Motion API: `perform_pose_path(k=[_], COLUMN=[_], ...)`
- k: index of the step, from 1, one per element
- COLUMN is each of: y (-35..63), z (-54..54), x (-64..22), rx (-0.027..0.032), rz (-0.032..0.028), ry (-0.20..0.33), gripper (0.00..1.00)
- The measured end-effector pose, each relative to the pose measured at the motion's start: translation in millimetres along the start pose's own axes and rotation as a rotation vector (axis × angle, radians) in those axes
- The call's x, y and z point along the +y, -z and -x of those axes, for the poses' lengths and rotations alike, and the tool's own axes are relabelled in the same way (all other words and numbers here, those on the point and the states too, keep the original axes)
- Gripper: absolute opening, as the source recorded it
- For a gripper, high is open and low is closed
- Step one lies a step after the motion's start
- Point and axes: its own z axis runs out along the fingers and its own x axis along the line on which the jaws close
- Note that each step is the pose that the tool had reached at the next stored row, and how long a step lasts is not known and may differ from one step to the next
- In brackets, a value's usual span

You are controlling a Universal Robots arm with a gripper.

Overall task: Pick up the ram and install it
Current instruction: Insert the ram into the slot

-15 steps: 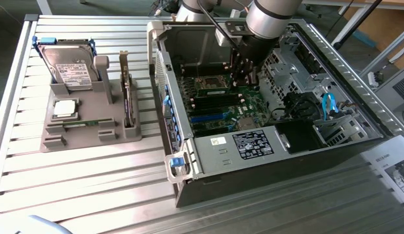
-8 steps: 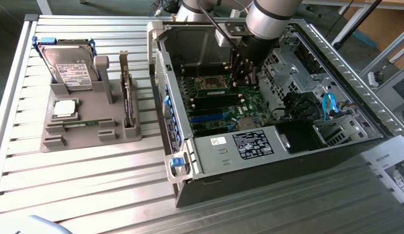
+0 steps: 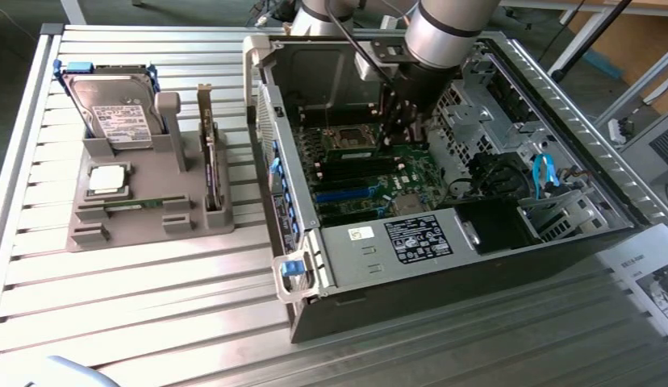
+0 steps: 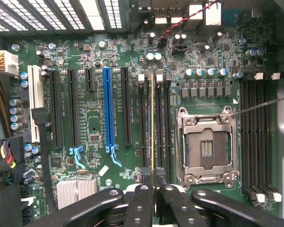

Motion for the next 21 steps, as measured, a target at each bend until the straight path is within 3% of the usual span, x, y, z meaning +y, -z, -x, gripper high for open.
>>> perform_pose_path(k=[21], y=[-10.3], z=[-0.4], x=[-0.2], rx=[0.0001], rz=[0.0], ry=[0.0], gripper=[0.12])
